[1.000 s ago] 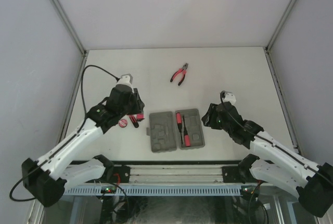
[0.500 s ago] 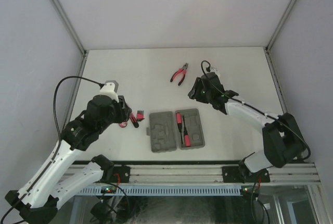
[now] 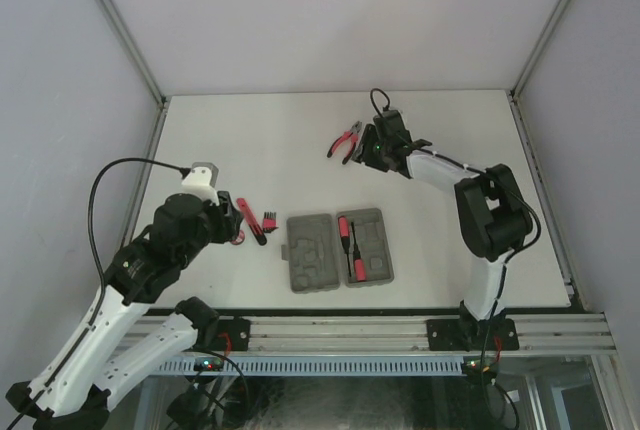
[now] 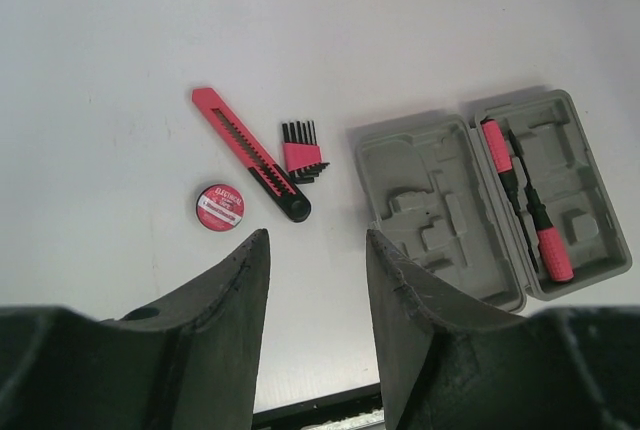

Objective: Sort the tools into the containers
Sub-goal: Move the pliers to the center of the board.

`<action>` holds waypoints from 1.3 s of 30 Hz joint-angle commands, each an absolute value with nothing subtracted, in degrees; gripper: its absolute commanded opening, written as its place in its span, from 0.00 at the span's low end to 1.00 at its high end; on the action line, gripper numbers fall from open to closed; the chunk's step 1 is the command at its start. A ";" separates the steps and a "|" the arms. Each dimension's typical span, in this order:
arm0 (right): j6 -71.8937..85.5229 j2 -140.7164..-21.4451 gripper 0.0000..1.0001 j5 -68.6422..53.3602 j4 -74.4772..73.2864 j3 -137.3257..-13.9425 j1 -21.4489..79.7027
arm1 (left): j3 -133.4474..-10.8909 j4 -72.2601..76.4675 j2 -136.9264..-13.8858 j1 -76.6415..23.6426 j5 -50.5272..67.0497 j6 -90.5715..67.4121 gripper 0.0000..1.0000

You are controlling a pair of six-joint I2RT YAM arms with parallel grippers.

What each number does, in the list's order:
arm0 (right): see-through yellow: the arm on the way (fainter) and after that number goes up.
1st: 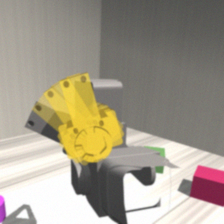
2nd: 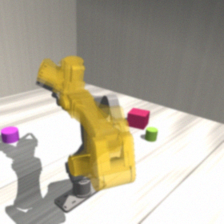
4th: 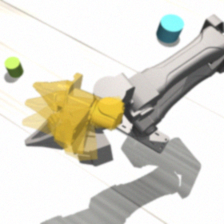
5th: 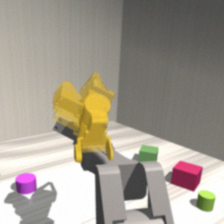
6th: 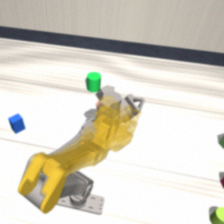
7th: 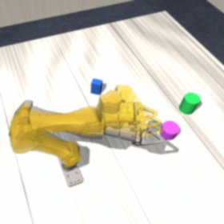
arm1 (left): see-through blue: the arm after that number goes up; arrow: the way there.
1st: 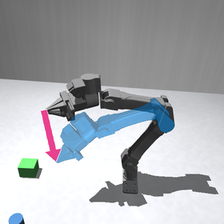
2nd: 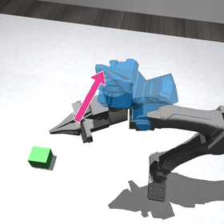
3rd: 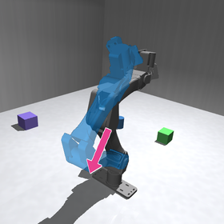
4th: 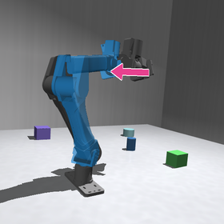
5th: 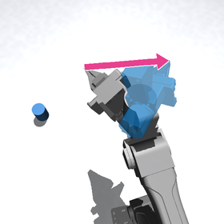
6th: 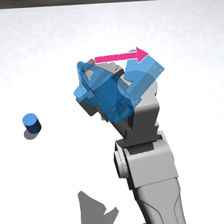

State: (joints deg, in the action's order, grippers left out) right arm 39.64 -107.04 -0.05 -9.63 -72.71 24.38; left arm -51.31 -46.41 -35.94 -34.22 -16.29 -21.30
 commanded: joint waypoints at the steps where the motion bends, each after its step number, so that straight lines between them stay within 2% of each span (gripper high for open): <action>1: 37.45 -112.37 0.48 -3.49 -9.40 -80.59 23.43 | -50.03 -44.88 -35.58 -34.02 -17.44 -19.65 0.47; 18: 39.15 -126.47 0.49 -9.07 -11.42 -96.48 20.00 | -49.66 -45.44 -34.12 -34.16 -19.81 -21.32 0.47; 39: 37.64 -135.10 0.38 -6.34 -19.72 -106.52 19.82 | -49.34 -45.14 -34.35 -34.19 -19.51 -21.71 0.47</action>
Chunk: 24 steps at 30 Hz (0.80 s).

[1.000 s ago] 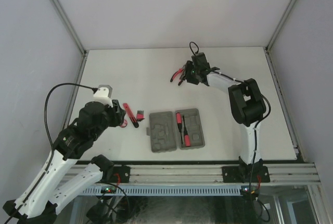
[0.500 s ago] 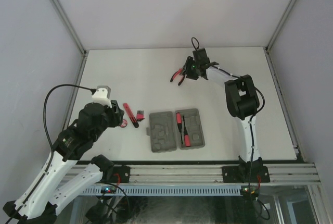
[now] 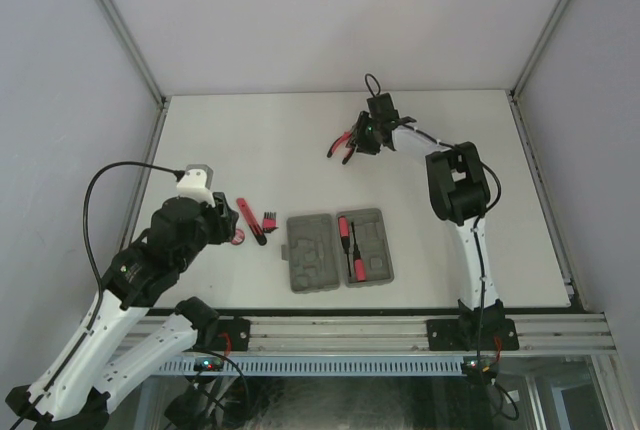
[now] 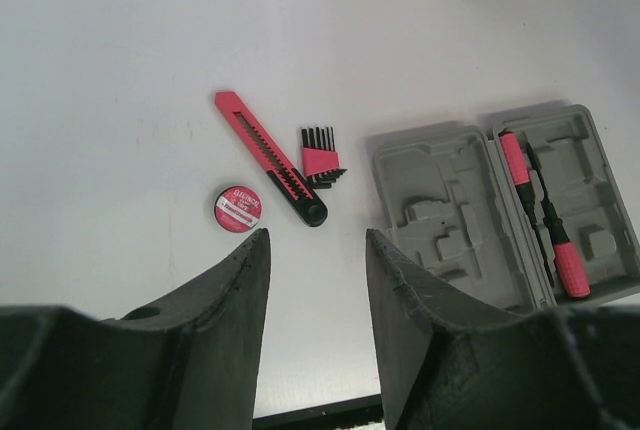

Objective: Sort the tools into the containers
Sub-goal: Move the pliers to the center of the board.

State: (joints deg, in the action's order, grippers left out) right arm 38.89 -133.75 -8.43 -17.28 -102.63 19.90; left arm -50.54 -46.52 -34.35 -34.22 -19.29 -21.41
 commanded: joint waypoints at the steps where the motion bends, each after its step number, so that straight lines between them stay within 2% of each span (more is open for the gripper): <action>1: 37.24 -135.39 0.37 -5.88 -20.55 -107.25 19.91 | -49.31 -45.16 -34.36 -34.23 -19.51 -21.71 0.47; 10: 33.90 -138.26 0.31 -2.62 -26.34 -112.28 20.54 | -49.14 -45.09 -34.40 -34.20 -19.76 -21.90 0.47; 24: 33.38 -132.43 0.06 -2.33 -23.63 -104.92 18.01 | -49.18 -44.99 -35.31 -34.21 -19.86 -22.09 0.47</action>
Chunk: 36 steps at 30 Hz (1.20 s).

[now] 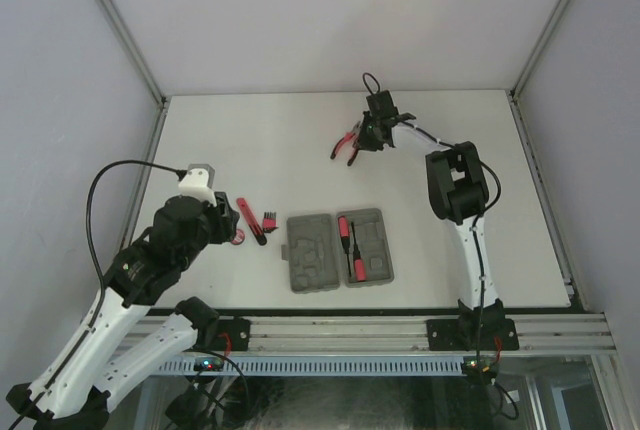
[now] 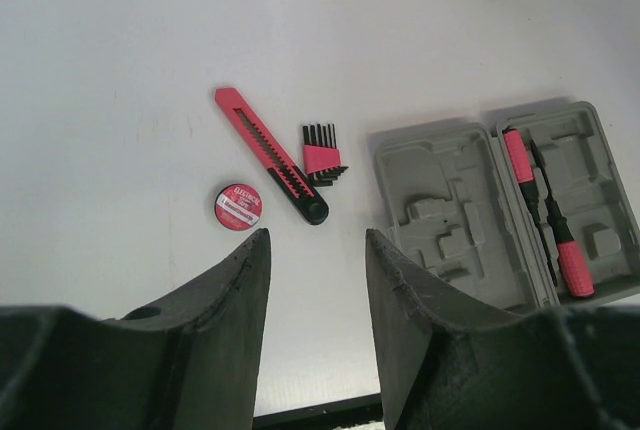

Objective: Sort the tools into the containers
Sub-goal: Move the pliers to the center of the board.

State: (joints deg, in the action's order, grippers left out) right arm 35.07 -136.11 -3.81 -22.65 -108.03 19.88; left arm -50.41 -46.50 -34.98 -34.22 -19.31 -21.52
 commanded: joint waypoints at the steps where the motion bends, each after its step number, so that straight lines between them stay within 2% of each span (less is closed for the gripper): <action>1: 33.15 -131.72 0.05 -2.53 -23.38 -104.02 17.74 | -49.20 -45.00 -35.32 -34.19 -19.86 -22.09 0.47; 7: 31.03 -126.31 0.00 -4.05 -21.13 -98.28 16.41 | -49.21 -45.00 -35.79 -34.19 -19.73 -22.08 0.47; 36: 29.63 -98.88 0.00 -5.37 -10.02 -61.46 10.80 | -48.79 -43.85 -37.62 -34.19 -17.58 -21.68 0.46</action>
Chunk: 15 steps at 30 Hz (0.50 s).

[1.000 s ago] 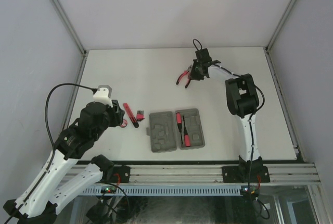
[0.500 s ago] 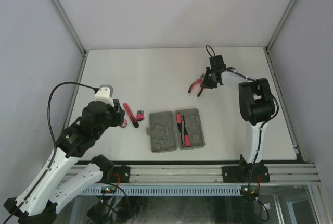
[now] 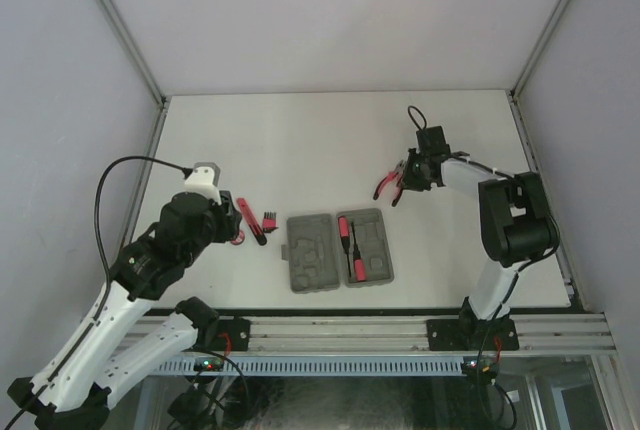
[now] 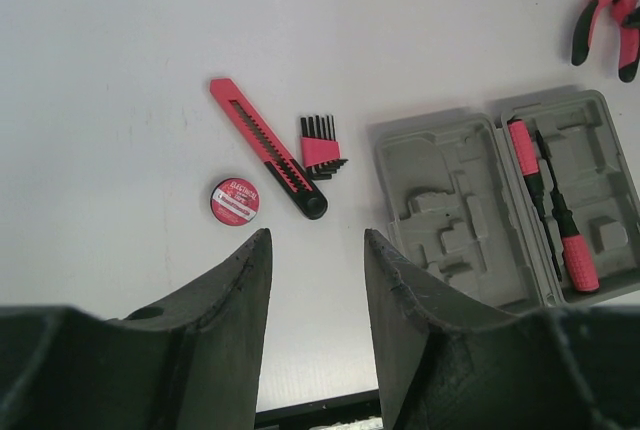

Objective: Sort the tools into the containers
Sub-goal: Move the pliers to the center of the board.

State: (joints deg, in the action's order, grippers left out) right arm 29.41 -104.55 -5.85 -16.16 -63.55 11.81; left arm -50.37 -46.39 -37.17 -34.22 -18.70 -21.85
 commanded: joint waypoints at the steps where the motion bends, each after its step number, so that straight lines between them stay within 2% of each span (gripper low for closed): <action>1: 29.77 -98.13 0.00 -5.33 -9.69 -60.38 10.55 | -48.78 -43.86 -37.69 -34.21 -17.62 -21.70 0.46; 15: 26.76 -93.41 0.00 0.50 -15.04 -53.11 8.67 | -48.72 -43.73 -38.23 -34.19 -17.67 -21.78 0.46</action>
State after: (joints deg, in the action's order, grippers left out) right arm 28.77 -96.71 -2.37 -14.72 -53.74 8.99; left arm -50.37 -45.87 -37.98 -34.22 -17.91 -21.82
